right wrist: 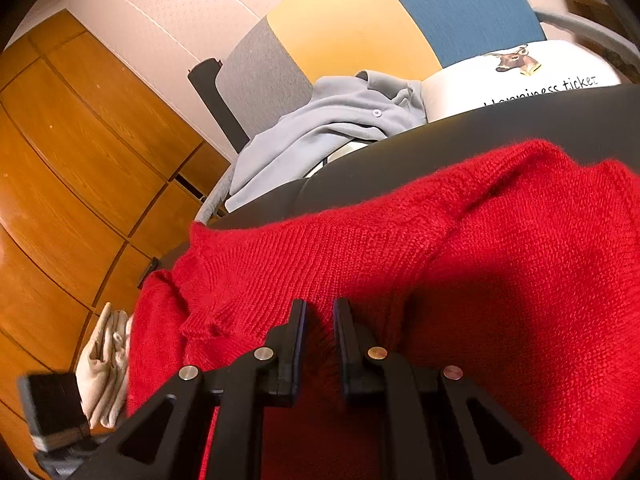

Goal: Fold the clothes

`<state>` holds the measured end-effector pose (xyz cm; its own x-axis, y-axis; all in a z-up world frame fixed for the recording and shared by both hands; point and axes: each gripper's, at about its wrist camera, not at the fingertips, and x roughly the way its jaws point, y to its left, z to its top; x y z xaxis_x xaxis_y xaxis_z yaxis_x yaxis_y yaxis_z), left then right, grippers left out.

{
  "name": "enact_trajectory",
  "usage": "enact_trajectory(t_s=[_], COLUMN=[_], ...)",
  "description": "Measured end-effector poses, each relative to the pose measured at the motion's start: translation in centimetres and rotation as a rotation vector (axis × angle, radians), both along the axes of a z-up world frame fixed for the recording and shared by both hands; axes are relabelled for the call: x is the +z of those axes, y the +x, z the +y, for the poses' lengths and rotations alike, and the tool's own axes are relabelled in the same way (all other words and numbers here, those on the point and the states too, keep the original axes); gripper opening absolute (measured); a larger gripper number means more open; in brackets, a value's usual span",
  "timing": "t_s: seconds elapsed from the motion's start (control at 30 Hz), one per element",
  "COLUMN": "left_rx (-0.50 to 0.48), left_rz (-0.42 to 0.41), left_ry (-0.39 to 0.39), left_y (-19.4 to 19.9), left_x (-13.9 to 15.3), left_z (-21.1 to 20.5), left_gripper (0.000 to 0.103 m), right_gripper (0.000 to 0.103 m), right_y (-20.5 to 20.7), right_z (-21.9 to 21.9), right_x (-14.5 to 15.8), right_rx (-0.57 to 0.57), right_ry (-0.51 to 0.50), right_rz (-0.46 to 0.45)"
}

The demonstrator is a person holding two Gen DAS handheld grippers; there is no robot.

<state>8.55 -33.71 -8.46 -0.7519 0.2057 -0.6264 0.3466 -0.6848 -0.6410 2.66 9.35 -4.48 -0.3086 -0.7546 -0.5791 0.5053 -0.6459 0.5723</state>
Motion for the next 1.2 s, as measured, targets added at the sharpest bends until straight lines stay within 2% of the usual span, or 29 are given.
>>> enact_trajectory(t_s=[0.07,0.1,0.17,0.2,0.33,0.47,0.53,0.6,0.7,0.73,0.8,0.83,0.87,0.9,1.03,1.17,1.2], left_rx=[0.031,0.047,0.060,0.077,0.133,0.150,0.146,0.134,0.120,0.121,0.127,0.133,0.144,0.161,0.213,0.227,0.227], left_rz=[0.014,0.021,0.037,0.043,0.050,0.045,0.050,0.047,0.055,0.057,0.062,0.064,0.065,0.067,0.080,0.083,0.083], left_ry=[0.008,0.005,0.014,0.019,0.018,-0.015,-0.025,-0.047,-0.063,-0.053,-0.001,0.027,0.044,0.051,0.073,0.071,0.068], left_y=[1.6,2.4,3.4,3.8,4.9,5.7,6.0,5.9,6.4,6.4,6.5,6.5,6.8,7.0,8.0,8.4,8.5], left_x=[-0.7,-0.9,-1.3,-1.5,-1.8,-1.8,-1.8,-1.7,-1.8,-1.8,-1.8,-1.8,-1.8,-1.7,-1.6,-1.7,-1.7], left_z=[-0.5,-0.8,-1.4,-1.7,-2.5,-2.6,-2.5,-2.4,-2.7,-2.8,-3.5,-4.0,-4.4,-5.0,-6.6,-7.2,-7.3], left_gripper=[0.025,0.025,0.025,0.025,0.026,0.026,0.026,0.026,0.026,0.026,0.026,0.027,0.027,0.027,0.029,0.031,0.032], right_gripper=[0.017,0.019,0.052,0.057,0.060,0.070,0.070,0.070,0.070,0.069,0.058,0.043,0.024,0.015,0.014,0.014,0.014], right_y=[0.4,1.0,3.6,5.2,13.4,19.3,20.9,21.1,20.4,20.6,20.9,20.6,20.1,19.5,15.8,10.4,9.5], right_z=[-0.4,-1.0,-2.2,-2.8,-6.6,-10.5,-12.4,-14.2,-15.8,-15.9,-16.3,-16.3,-16.3,-16.2,-15.0,-11.2,-10.2], right_x=[0.6,1.4,3.6,4.7,7.9,7.6,6.5,5.1,1.8,1.7,1.6,1.9,2.3,2.7,4.3,5.5,5.2], right_rx=[0.002,0.007,0.067,0.109,0.345,0.504,0.545,0.559,0.538,0.525,0.499,0.488,0.479,0.470,0.396,0.215,0.175], right_ry=[0.048,0.106,0.158,0.166,0.224,0.301,0.340,0.371,0.464,0.481,0.515,0.515,0.507,0.497,0.353,0.161,0.141], right_rz=[0.018,0.047,0.132,0.176,0.343,0.443,0.459,0.432,0.356,0.374,0.406,0.388,0.362,0.334,0.166,0.012,-0.011])
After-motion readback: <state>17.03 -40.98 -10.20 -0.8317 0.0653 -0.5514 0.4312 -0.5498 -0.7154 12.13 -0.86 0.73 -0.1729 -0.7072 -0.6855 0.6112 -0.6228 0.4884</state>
